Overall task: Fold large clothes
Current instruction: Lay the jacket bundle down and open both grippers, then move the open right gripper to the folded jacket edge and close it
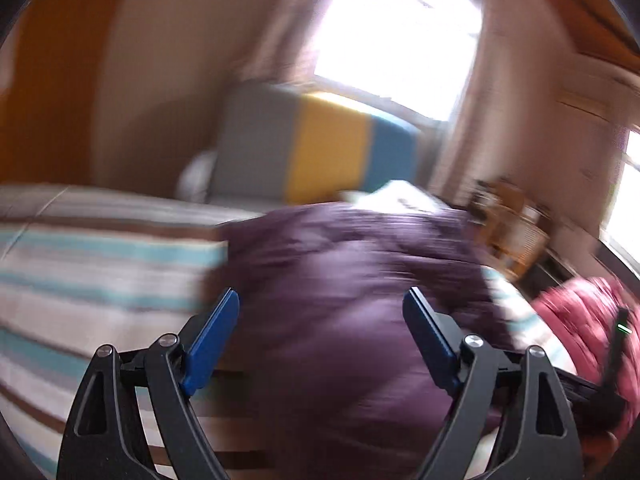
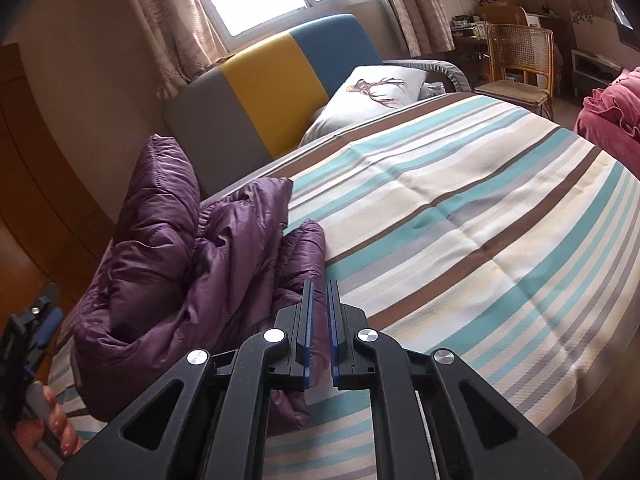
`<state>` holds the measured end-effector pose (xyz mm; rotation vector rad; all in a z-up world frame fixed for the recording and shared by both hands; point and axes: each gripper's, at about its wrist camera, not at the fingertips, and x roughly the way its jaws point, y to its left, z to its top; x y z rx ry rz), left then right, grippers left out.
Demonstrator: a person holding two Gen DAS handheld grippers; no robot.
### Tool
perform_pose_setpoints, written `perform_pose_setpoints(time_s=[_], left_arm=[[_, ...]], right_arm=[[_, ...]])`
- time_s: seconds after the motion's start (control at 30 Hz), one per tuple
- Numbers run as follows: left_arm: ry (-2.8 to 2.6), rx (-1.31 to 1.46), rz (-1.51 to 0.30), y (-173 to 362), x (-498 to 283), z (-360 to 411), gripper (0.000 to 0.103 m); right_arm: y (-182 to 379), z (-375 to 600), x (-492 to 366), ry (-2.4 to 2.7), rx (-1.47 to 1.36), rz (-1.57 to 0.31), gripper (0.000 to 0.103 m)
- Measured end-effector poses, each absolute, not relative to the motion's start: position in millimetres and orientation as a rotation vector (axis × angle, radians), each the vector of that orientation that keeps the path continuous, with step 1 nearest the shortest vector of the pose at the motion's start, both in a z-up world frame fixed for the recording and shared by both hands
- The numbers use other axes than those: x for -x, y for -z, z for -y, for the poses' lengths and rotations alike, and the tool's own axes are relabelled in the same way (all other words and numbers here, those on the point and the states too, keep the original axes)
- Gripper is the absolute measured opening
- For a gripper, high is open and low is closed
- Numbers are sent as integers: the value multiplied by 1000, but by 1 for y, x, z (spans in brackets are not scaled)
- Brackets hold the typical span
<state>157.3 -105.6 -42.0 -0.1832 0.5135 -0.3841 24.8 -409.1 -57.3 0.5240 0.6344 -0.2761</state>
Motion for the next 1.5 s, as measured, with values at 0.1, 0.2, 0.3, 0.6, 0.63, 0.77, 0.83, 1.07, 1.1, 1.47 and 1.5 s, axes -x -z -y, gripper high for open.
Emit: perform_pose_setpoints(time_s=[0.1, 0.2, 0.3, 0.6, 0.63, 0.77, 0.83, 1.07, 1.1, 1.47, 1.5], left_arm=[[357, 183, -611, 64, -181, 98, 83], [403, 150, -646, 78, -181, 106, 80], [452, 125, -650, 79, -181, 117, 74], [500, 6, -650, 75, -166, 146, 67], [501, -1, -649, 73, -163, 148, 67], [503, -26, -640, 70, -159, 148, 67], [505, -42, -636, 70, -156, 150, 67], [522, -129, -597, 77, -143, 170, 68], [511, -148, -589, 77, -141, 173, 68], [492, -140, -612, 69, -138, 175, 68], [491, -136, -615, 69, -137, 176, 68]], right_arm=[[46, 402, -23, 265, -525, -587, 81], [30, 388, -28, 229, -448, -575, 81], [16, 378, -36, 199, -410, -565, 81], [-13, 342, -108, 160, -223, -638, 81], [-9, 338, -117, 166, -189, -670, 81], [16, 337, -127, 271, -74, -777, 79], [30, 355, -118, 340, -105, -784, 79], [107, 407, -83, 350, -492, -813, 79], [112, 410, -82, 343, -515, -799, 81], [9, 394, -57, 229, -413, -570, 51], [5, 385, -65, 193, -383, -579, 37]])
